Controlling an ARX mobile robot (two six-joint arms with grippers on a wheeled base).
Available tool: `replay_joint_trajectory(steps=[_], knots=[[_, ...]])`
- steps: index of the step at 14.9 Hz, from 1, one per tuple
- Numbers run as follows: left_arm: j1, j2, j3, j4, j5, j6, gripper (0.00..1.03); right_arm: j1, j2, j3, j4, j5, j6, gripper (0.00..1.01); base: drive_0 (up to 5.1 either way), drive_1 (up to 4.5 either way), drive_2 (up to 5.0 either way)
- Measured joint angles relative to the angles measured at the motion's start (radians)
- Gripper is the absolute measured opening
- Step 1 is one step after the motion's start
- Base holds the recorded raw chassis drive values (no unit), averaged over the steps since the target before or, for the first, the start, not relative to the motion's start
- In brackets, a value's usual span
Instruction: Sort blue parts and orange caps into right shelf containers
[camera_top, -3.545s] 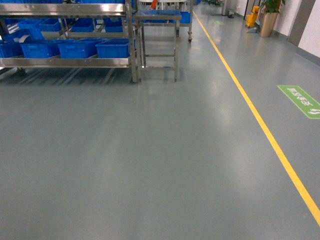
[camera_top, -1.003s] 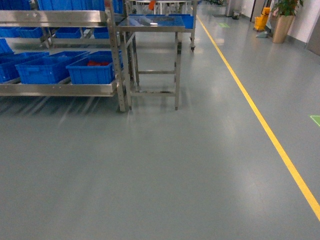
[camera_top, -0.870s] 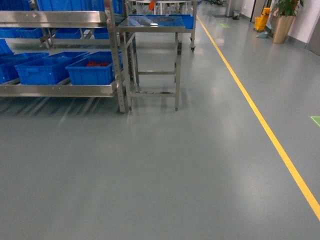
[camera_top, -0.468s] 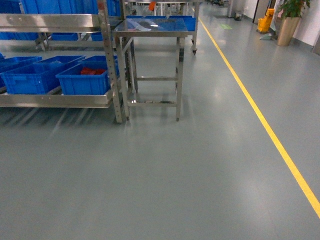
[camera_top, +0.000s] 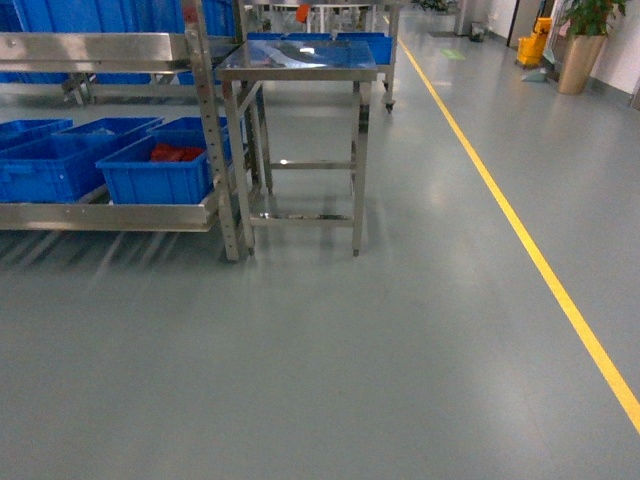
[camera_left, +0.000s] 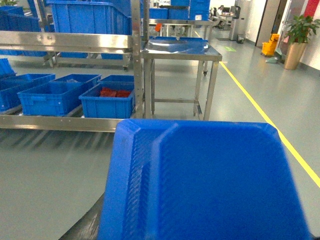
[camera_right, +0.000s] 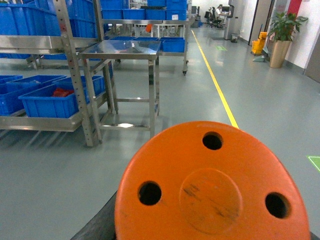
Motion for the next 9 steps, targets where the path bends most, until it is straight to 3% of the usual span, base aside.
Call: replay_joint_trajectory(steps=[9], knots=[[0.000,0.000,0.000,-0.001,0.001,0.000,0.43,0.000,0.000,0.000,-0.002,0.000,0.000,0.44,0.0,4.30,-4.3]])
